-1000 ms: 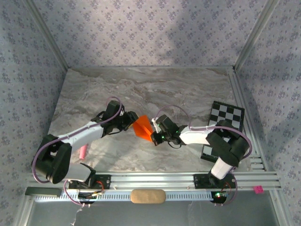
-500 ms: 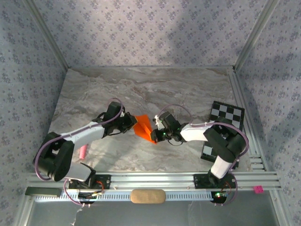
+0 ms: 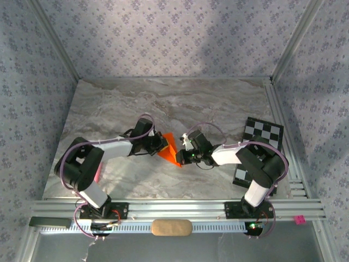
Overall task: Fold a paper plane with a square sheet of paper (pick it up from the middle)
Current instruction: Fourth fold the wing at the center of the table.
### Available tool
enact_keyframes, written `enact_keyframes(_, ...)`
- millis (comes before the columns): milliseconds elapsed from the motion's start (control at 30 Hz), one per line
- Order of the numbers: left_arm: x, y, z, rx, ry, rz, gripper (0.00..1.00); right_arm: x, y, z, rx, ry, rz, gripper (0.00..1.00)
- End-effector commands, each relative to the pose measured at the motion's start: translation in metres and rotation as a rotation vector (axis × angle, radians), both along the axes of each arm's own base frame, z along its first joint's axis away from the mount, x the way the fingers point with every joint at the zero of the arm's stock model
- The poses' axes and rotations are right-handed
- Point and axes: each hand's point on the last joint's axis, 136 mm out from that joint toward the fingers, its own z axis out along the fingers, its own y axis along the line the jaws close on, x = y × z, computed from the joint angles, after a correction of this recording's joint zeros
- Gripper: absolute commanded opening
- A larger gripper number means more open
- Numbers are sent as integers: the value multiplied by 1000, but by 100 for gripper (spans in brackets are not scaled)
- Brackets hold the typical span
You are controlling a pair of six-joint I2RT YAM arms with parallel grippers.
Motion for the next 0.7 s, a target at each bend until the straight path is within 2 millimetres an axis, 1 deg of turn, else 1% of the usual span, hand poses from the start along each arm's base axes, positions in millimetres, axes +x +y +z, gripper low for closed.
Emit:
enact_keyframes(0,10,-14,13,-45,-47,-24,7,-13,-16,-22,-62,78,-24,0)
enact_keyframes(333,9,-15,-4,-19,-16,-24,7,-11,-18,-21,-52,81,-44,1)
enact_keyframes(500,10,-17,-4,-23,-17,-26,7,-10,-16,-18,-37,82,-45,4)
enact_keyframes(567,10,-17,-4,-23,-19,-29,7,-10,-15,-17,-33,83,-43,5)
enact_keyframes(667,10,-17,-5,-20,-19,-30,7,-10,-15,-17,-27,84,-46,2)
